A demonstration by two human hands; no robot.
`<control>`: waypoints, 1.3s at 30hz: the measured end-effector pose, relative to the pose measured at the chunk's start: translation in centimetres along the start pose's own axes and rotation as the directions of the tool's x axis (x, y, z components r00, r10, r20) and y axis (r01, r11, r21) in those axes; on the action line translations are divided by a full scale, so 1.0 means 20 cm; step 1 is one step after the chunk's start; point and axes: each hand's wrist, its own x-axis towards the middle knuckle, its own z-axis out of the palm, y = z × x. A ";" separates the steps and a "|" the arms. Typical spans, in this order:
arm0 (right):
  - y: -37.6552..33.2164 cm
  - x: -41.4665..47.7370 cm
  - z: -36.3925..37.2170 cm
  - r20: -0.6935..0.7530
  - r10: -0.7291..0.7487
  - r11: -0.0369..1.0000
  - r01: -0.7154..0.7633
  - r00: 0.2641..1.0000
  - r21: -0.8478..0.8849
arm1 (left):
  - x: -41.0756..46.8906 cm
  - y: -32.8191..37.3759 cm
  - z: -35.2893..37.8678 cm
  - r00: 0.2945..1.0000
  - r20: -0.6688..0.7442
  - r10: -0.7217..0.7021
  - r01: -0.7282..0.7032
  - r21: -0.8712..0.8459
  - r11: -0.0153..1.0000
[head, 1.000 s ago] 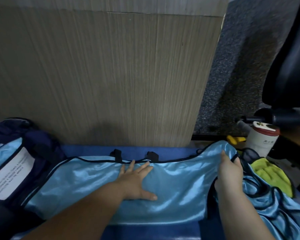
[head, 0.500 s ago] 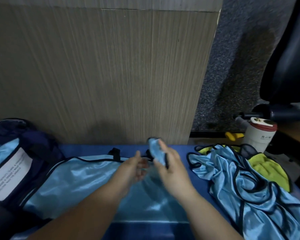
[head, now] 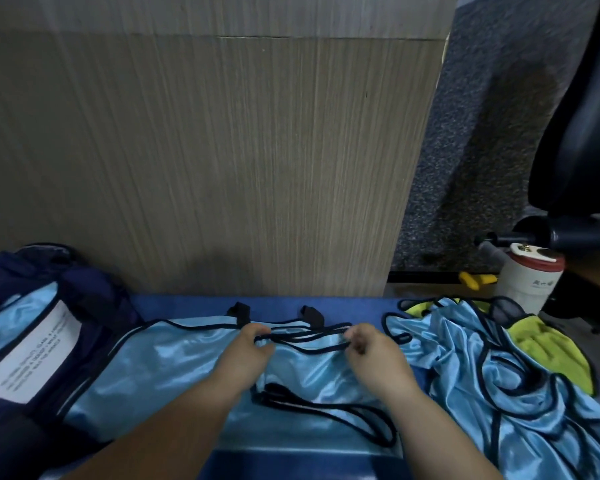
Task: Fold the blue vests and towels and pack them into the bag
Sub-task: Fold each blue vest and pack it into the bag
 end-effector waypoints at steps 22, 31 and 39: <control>0.11 0.00 -0.04 0.286 0.252 0.950 -0.180 0.924 -0.255 | 0.09 0.13 0.43 0.679 0.552 0.483 -0.732 0.461 0.502; 0.09 -0.03 -0.07 0.434 0.303 0.948 -0.220 0.848 -0.231 | 0.12 0.17 0.44 0.746 0.594 0.302 -0.664 0.627 0.408; 0.08 -0.07 -0.12 0.561 0.264 0.933 -0.059 0.784 -0.356 | 0.11 0.17 0.44 0.771 0.565 0.295 -0.635 0.645 0.425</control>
